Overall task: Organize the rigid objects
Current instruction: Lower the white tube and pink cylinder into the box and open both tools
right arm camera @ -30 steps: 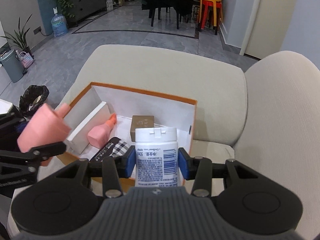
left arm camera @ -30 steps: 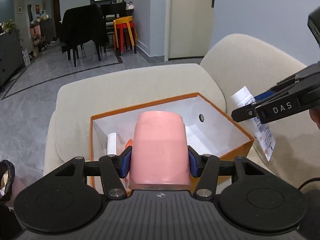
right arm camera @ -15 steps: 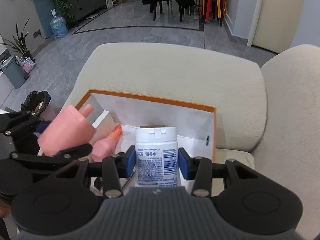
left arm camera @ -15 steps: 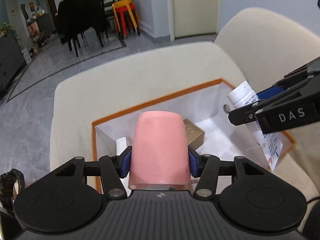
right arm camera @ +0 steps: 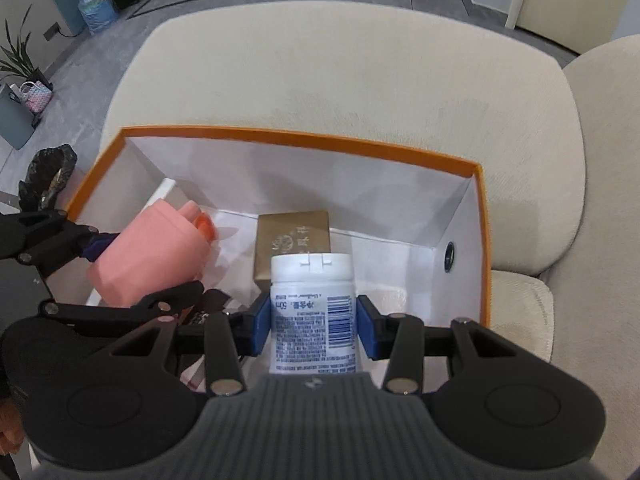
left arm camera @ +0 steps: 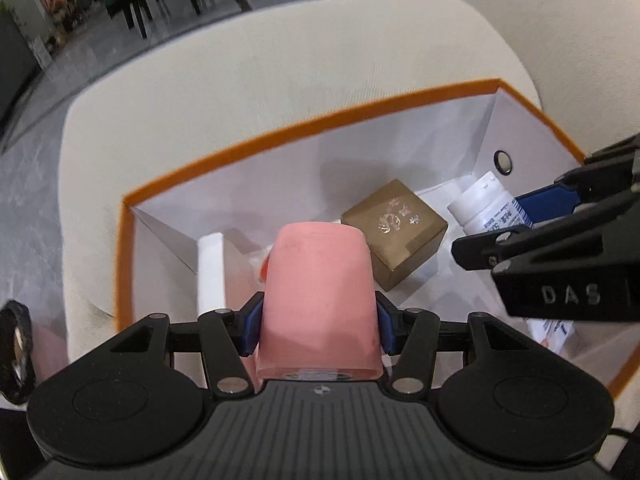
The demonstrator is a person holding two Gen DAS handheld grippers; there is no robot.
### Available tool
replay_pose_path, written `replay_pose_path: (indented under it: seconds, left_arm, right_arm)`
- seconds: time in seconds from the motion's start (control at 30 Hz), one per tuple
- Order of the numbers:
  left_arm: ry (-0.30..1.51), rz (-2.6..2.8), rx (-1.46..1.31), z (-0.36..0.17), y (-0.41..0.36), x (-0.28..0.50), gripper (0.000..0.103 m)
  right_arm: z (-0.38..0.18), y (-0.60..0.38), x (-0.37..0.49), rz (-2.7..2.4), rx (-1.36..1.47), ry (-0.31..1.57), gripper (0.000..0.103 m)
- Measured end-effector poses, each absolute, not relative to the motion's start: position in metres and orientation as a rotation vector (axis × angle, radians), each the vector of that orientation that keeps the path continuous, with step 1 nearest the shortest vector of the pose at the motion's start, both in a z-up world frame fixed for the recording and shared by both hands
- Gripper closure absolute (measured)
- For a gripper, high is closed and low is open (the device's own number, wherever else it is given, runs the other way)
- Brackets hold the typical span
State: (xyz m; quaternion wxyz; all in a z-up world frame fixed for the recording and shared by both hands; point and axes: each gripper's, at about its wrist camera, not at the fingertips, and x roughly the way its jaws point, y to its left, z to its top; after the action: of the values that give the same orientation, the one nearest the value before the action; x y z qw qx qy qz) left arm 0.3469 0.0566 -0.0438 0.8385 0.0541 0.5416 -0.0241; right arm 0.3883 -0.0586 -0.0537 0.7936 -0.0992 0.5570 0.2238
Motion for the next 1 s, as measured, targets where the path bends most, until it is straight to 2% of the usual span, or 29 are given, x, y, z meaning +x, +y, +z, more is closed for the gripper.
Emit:
replay_pose_path:
  seconds: [0.4, 0.67, 0.9, 1.0]
  left_arm:
    - [1.275, -0.076, 0.191, -0.056, 0.046, 0.372, 0.041]
    - [1.283, -0.085, 0.230, -0.065, 0.043, 0.391, 0.041]
    - [1.243, -0.042, 0.240, -0.079, 0.043, 0.393, 0.030]
    - [1.222, -0.047, 0.263, -0.076, 0.041, 0.391, 0.029]
  right_arm:
    - [-0.077, -0.056, 0.407, 0.453, -0.223, 1.296, 0.059]
    - [-0.089, -0.056, 0.422, 0.415, -0.206, 1.352, 0.059]
    - [-0.092, -0.049, 0.425, 0.386, -0.209, 1.344, 0.054]
    - [-0.090, -0.050, 0.424, 0.395, -0.212, 1.338, 0.052]
